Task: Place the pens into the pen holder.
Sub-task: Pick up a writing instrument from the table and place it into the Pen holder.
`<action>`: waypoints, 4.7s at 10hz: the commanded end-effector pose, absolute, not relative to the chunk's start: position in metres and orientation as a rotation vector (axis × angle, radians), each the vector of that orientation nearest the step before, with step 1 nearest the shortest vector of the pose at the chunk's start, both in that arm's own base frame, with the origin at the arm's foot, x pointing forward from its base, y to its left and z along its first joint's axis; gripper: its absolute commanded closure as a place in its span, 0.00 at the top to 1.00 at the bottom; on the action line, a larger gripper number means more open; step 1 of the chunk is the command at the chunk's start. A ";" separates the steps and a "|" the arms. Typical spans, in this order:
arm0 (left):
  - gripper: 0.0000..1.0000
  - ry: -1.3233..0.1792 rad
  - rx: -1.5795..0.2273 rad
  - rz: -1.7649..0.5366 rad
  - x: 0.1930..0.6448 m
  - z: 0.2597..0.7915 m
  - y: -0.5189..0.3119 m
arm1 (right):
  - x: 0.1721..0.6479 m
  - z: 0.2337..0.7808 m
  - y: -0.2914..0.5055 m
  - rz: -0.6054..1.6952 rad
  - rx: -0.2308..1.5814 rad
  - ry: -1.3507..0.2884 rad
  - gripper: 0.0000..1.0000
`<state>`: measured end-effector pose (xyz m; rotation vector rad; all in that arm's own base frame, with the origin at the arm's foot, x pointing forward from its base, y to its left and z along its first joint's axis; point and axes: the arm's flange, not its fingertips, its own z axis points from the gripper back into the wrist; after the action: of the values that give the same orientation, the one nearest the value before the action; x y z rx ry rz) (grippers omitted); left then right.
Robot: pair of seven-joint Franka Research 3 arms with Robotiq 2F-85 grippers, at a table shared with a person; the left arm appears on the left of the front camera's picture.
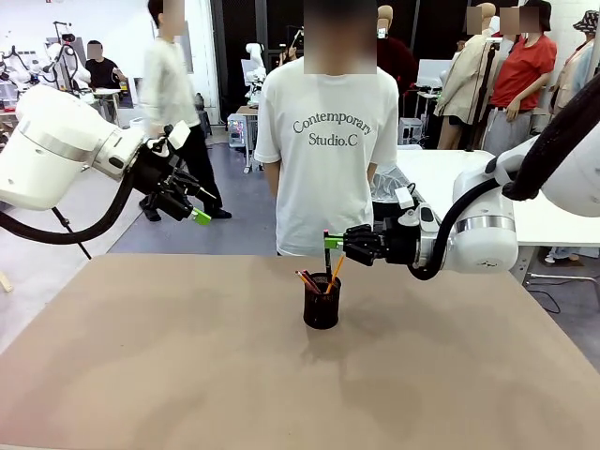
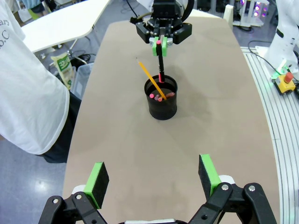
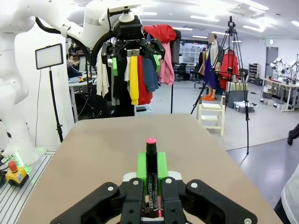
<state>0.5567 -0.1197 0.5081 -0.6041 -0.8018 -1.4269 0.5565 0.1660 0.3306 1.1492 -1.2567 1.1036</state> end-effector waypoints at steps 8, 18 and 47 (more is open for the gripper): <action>1.00 -0.802 -0.603 -1.426 0.555 0.509 -0.118 | 0.555 0.332 0.164 1.134 1.161 -1.239 1.00; 1.00 -0.802 -0.603 -1.426 0.555 0.509 -0.118 | 0.555 0.334 0.161 1.184 1.176 -1.190 1.00; 1.00 -0.802 -0.603 -1.426 0.555 0.509 -0.118 | 0.634 0.501 0.012 1.396 0.638 -0.660 1.00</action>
<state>0.5567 -0.1197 0.5081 -0.6040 -0.8020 -1.4269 0.6346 0.0131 0.4993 0.6413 -0.6581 1.3970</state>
